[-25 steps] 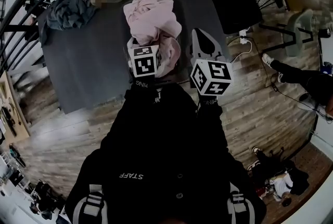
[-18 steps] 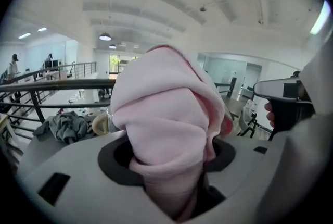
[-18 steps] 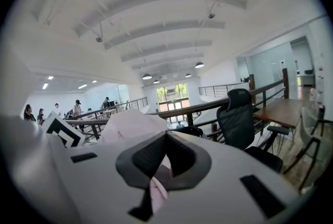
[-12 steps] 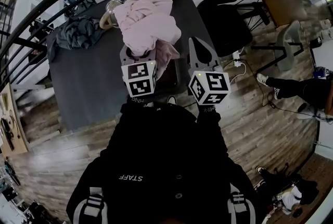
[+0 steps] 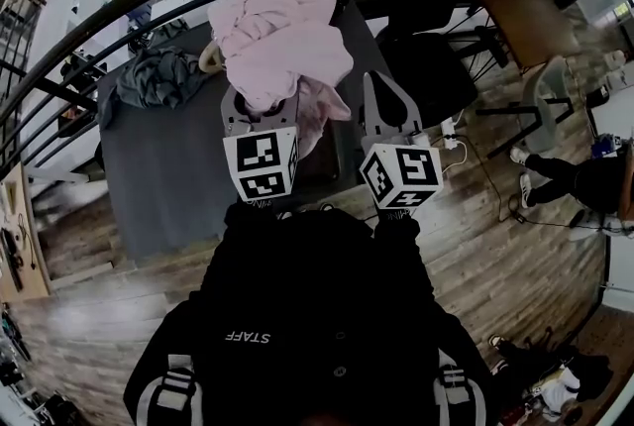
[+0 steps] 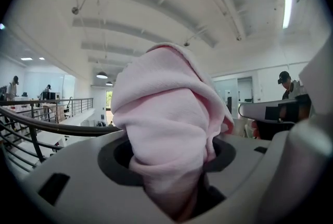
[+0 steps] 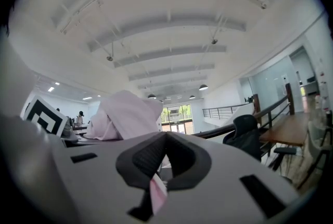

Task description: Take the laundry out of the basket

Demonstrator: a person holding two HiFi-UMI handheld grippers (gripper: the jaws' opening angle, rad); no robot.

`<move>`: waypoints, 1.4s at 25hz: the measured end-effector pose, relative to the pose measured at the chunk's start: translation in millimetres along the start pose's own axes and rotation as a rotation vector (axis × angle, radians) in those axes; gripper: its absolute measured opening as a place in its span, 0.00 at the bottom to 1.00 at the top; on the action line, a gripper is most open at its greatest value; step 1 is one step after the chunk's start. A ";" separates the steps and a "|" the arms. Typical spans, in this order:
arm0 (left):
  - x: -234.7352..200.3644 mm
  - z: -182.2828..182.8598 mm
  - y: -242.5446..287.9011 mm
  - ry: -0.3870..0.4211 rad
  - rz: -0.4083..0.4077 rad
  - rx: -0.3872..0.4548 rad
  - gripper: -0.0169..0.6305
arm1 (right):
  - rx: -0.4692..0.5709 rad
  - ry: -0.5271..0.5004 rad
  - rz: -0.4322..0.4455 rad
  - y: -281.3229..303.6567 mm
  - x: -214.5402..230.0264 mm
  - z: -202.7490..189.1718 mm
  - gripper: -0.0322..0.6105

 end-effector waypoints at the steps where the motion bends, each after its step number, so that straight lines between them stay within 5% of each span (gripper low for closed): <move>1: -1.4 5.2 -1.3 0.003 0.004 0.017 0.46 | 0.008 0.002 0.002 0.9 -1.9 2.6 0.07; 13: -8.2 40.3 -9.2 0.034 0.041 0.173 0.46 | 0.104 -0.102 0.006 3.8 -17.1 27.4 0.07; 35: 5.1 59.7 -16.9 0.080 0.038 0.253 0.46 | 0.118 -0.163 -0.015 -3.8 -20.6 37.0 0.07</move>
Point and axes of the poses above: the fingertips, and each gripper's own axes: y forward along the fingers, x to its right, z out of its top, the point moved 10 cm from there along -y, backward along the fingers, and after that the axes turned 13 degrees about x, right-handed, at the moved point
